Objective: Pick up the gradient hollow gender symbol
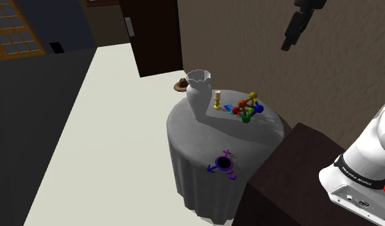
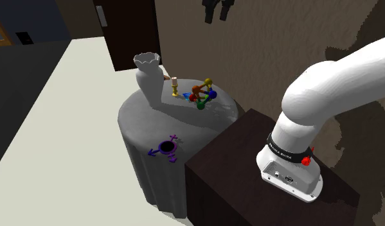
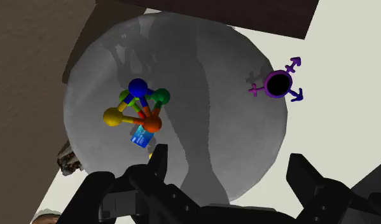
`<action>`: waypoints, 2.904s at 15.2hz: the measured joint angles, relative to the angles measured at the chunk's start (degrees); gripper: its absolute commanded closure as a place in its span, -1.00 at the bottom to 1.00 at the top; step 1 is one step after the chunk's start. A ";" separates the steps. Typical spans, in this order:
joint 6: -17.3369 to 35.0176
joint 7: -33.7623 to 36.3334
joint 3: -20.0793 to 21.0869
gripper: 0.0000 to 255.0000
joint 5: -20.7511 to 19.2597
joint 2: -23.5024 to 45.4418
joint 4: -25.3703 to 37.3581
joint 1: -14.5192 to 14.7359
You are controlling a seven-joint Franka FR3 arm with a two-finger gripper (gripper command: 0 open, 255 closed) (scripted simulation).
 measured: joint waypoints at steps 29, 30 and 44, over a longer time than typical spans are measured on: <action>57.47 21.98 24.15 -1.00 10.24 24.82 -30.39 6.90; 59.88 23.36 25.29 -1.00 9.46 27.24 -30.30 6.37; 80.20 80.66 8.39 -1.00 -53.70 60.82 -18.78 17.85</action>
